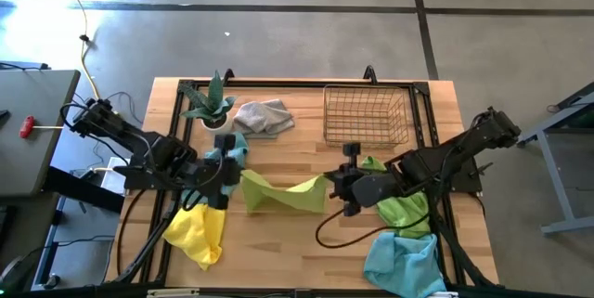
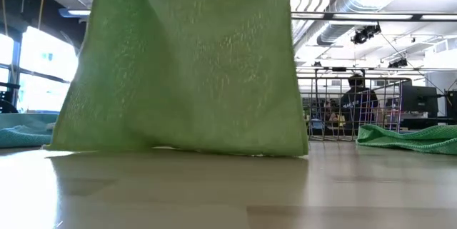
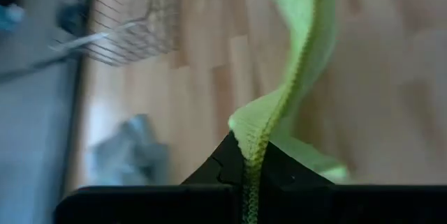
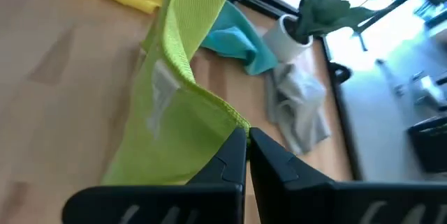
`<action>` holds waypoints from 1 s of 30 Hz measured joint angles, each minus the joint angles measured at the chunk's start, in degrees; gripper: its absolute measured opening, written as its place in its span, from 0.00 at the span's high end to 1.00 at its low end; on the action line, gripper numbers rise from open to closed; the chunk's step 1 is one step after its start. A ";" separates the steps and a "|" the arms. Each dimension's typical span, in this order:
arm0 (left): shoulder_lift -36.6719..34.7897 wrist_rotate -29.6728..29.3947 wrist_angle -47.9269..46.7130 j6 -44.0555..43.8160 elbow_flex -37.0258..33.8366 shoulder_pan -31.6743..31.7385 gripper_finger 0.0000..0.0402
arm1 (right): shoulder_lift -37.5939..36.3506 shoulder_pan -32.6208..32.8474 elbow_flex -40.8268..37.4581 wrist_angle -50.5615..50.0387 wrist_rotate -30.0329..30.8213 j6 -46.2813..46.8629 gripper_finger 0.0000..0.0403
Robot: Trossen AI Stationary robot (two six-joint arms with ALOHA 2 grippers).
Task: Fold microfiber towels
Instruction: Fold the light green microfiber towel
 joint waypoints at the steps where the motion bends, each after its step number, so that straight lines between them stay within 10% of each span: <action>1: 0.00 -1.77 -0.67 1.88 0.00 0.24 1.00 | 0.00 -0.34 0.00 0.00 1.42 -1.24 1.00; 16: 0.00 -27.51 -1.27 14.30 0.02 4.00 1.00 | -0.03 -6.37 0.00 7.85 18.62 -14.41 1.00; 26: 3.36 6.36 4.12 -8.77 -3.58 0.27 1.00 | 2.03 -1.41 0.00 -4.41 -13.41 18.38 1.00; 30: 8.01 14.25 15.00 -12.53 -9.50 -2.44 1.00 | 6.83 2.76 0.00 -7.25 -16.82 24.95 1.00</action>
